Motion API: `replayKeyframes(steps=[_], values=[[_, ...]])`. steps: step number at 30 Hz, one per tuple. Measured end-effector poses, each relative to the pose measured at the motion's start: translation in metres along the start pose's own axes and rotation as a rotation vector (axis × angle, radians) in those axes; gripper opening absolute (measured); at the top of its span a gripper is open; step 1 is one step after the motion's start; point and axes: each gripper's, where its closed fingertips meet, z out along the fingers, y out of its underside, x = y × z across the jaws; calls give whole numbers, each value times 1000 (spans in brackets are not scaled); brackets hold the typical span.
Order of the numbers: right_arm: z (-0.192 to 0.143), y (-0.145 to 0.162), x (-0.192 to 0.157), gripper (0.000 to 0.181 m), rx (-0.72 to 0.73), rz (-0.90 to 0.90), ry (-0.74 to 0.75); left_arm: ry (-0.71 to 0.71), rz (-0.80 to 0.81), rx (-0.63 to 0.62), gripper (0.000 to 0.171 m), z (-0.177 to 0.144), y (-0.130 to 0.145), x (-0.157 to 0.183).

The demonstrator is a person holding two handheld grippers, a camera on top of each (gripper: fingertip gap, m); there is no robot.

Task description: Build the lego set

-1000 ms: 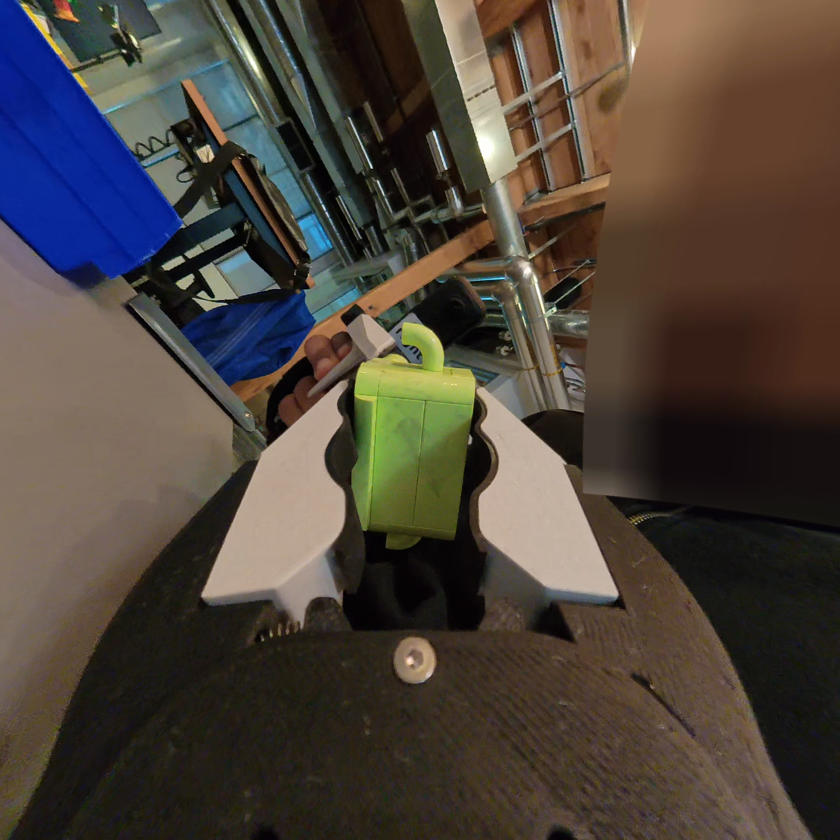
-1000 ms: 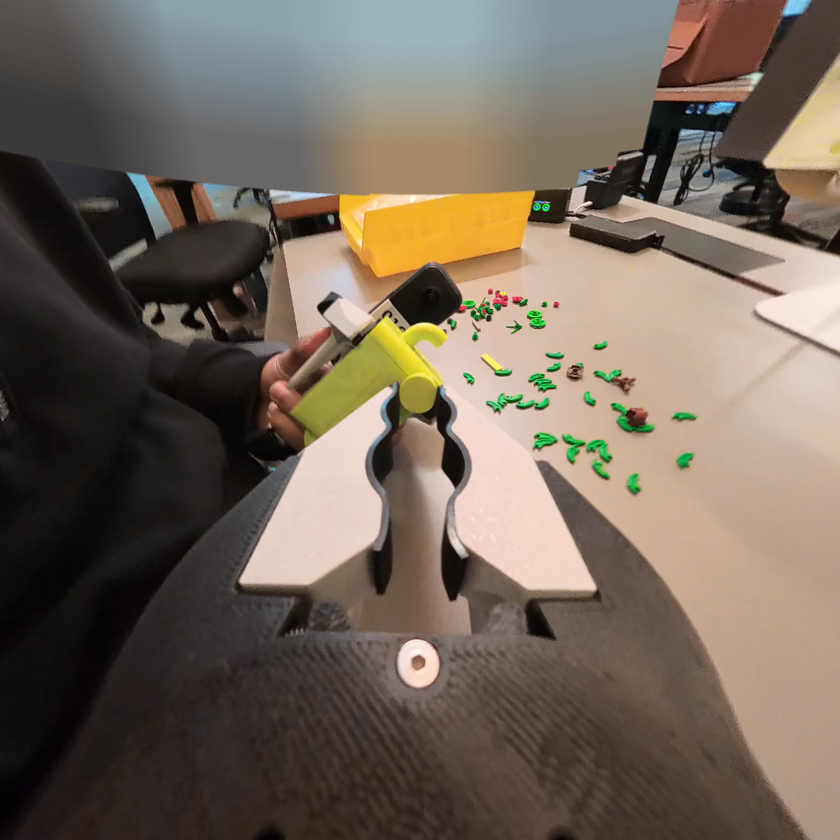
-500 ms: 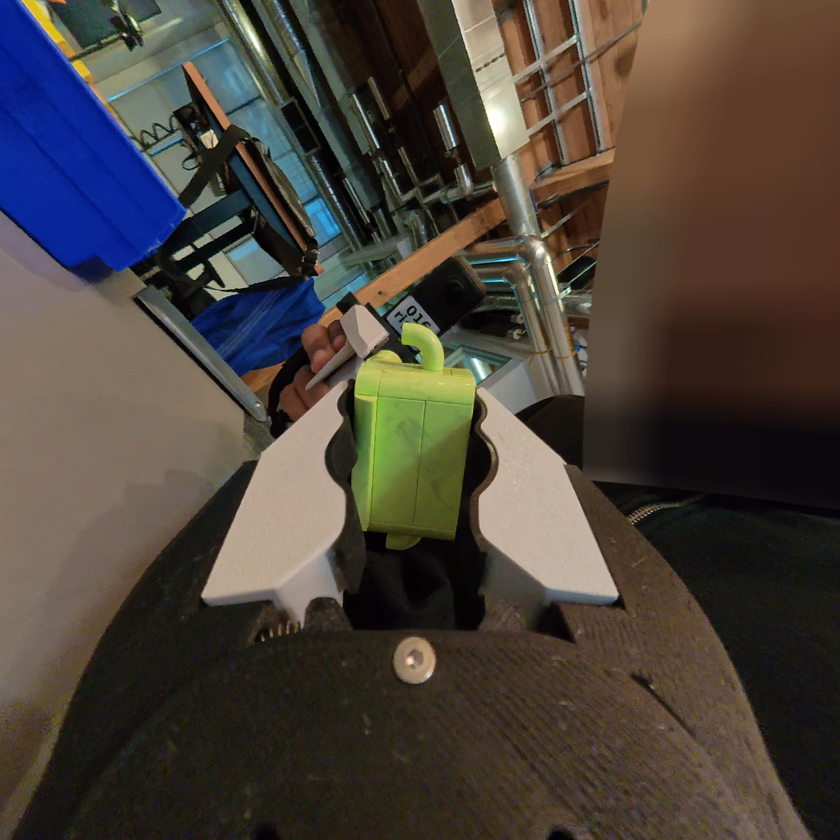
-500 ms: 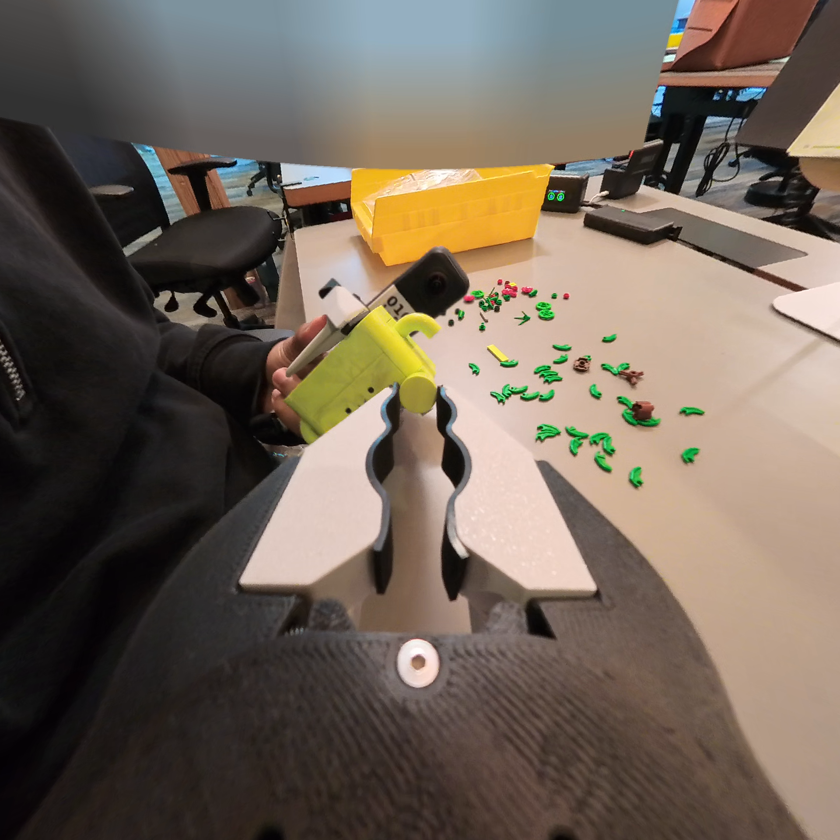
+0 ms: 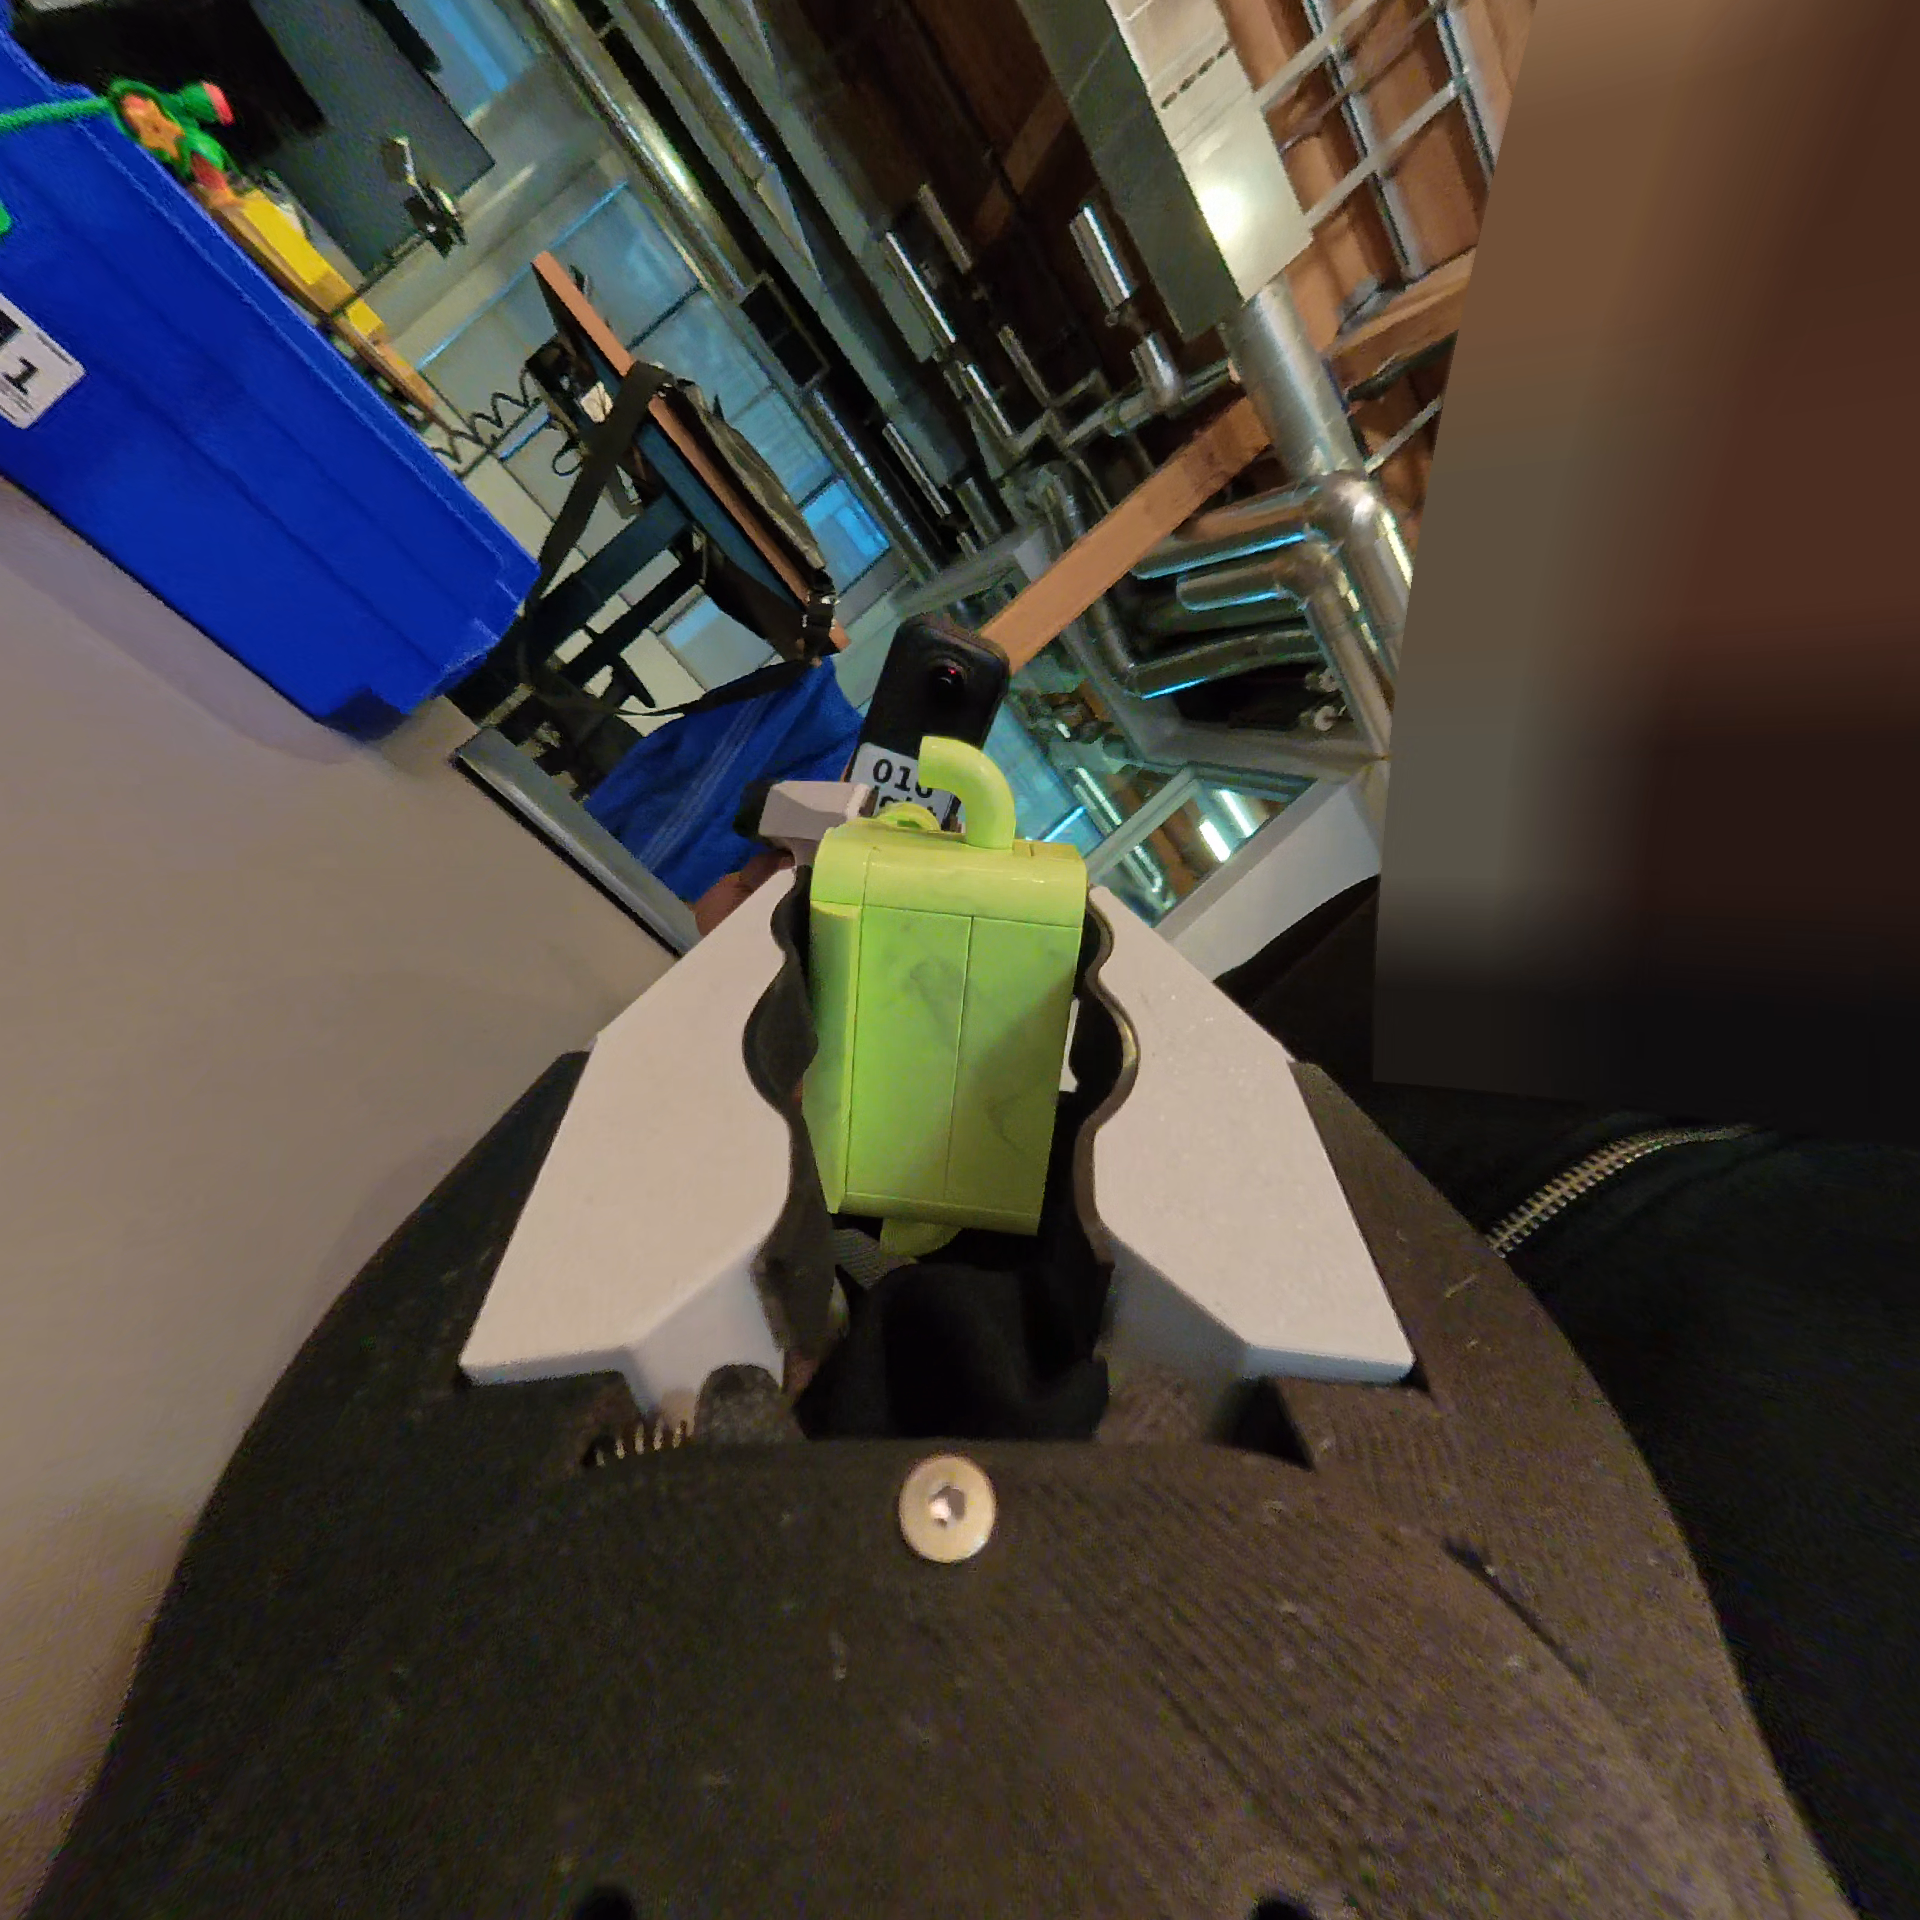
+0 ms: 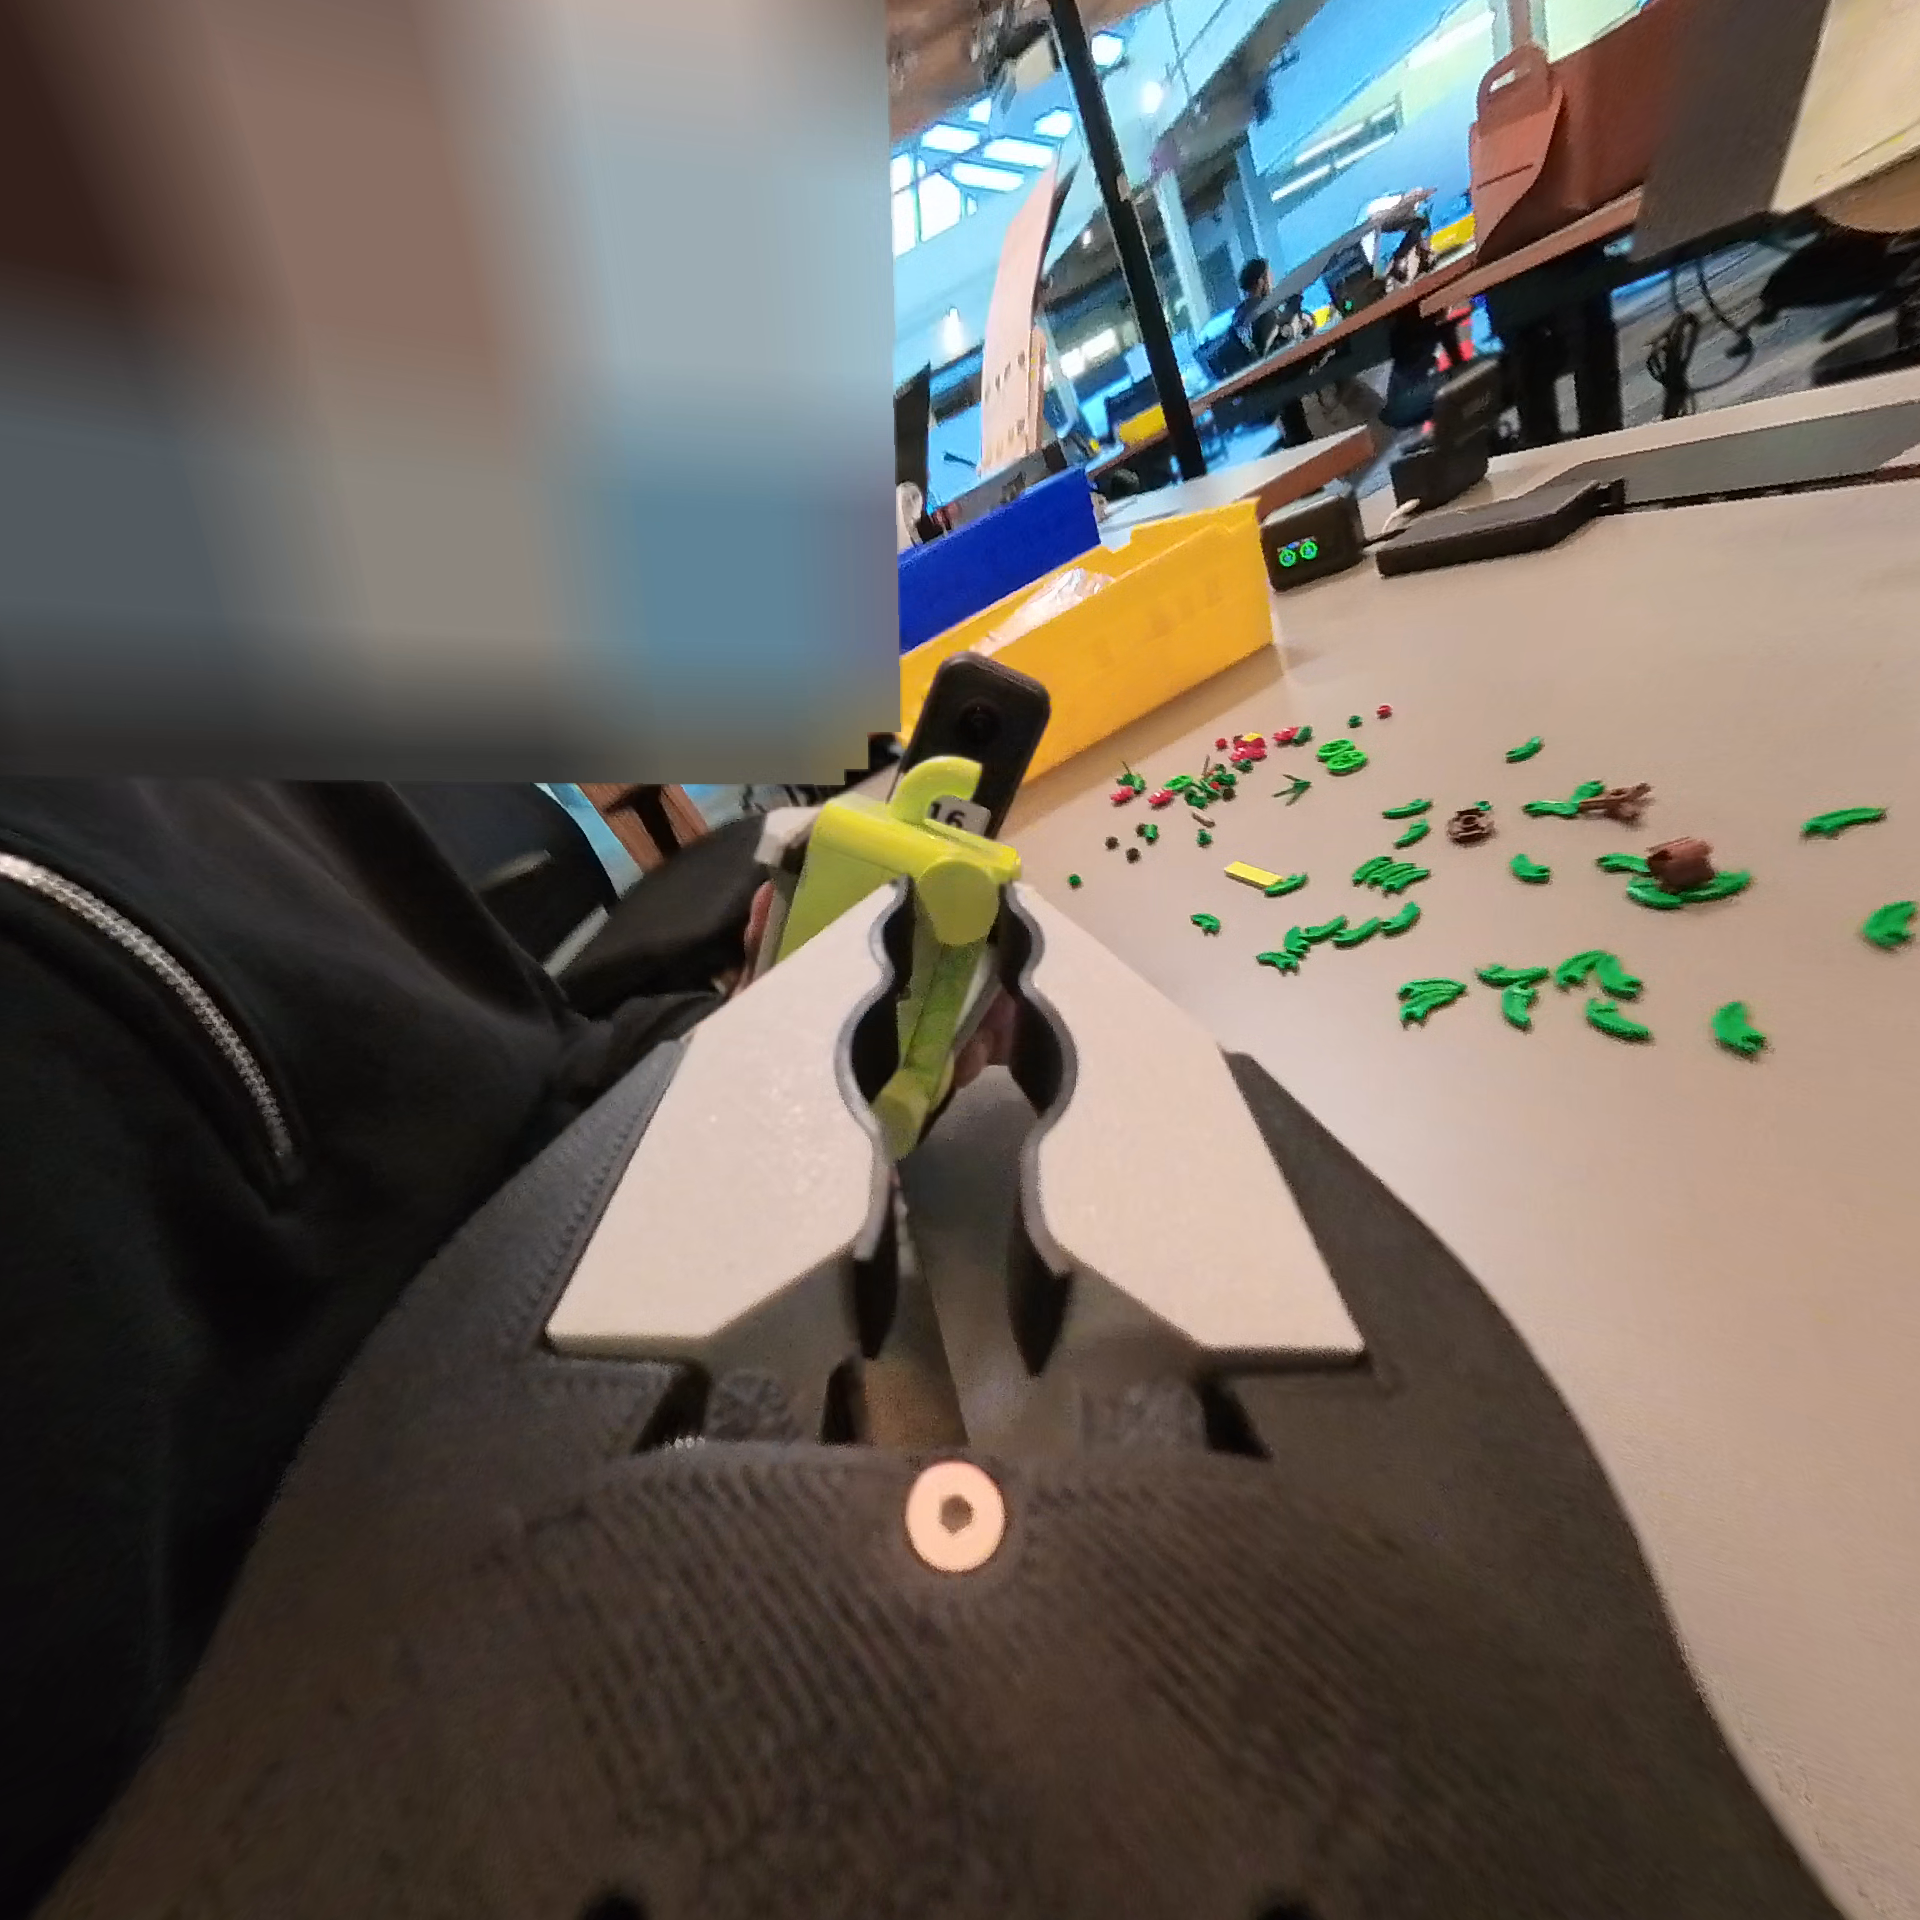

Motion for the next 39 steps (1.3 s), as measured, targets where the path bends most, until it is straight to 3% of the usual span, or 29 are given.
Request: replayKeyframes(steps=[12,22,39], values=[[-7,-7,-7,13,147,289,-150,-158,404,-80,45,7,9,7],[-13,-2,-19,13,89,361,-233,-245,762,-157,45,11,19,16],[-32,2,-43,13,-32,376,-385,-288,1166,-253,47,22,42,25]])
